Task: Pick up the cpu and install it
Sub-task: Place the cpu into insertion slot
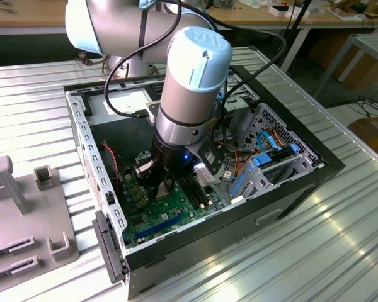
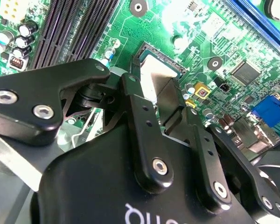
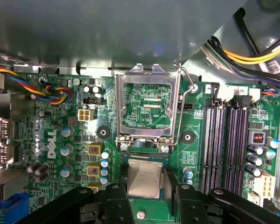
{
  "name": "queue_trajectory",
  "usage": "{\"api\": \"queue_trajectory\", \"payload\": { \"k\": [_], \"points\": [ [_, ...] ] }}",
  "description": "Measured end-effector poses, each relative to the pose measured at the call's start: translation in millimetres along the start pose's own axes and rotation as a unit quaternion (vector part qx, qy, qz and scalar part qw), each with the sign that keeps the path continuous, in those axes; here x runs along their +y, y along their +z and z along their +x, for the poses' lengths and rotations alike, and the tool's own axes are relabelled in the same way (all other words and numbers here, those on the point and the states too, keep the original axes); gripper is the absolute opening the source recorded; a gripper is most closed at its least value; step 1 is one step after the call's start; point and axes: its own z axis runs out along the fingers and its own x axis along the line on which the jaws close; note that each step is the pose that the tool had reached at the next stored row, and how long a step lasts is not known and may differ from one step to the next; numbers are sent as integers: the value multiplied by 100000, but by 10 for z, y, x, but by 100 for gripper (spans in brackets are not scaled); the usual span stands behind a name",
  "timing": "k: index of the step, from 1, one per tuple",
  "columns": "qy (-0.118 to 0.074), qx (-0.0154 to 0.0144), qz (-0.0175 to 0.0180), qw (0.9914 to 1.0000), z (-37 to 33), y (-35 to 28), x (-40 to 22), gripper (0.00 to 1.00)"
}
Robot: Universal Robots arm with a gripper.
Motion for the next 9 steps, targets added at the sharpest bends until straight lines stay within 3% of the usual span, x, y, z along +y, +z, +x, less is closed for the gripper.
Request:
{"api": "queue_trajectory", "payload": {
  "k": [9],
  "points": [
    [13,81,164,100000,-14,-23,0,40]
  ]
}}
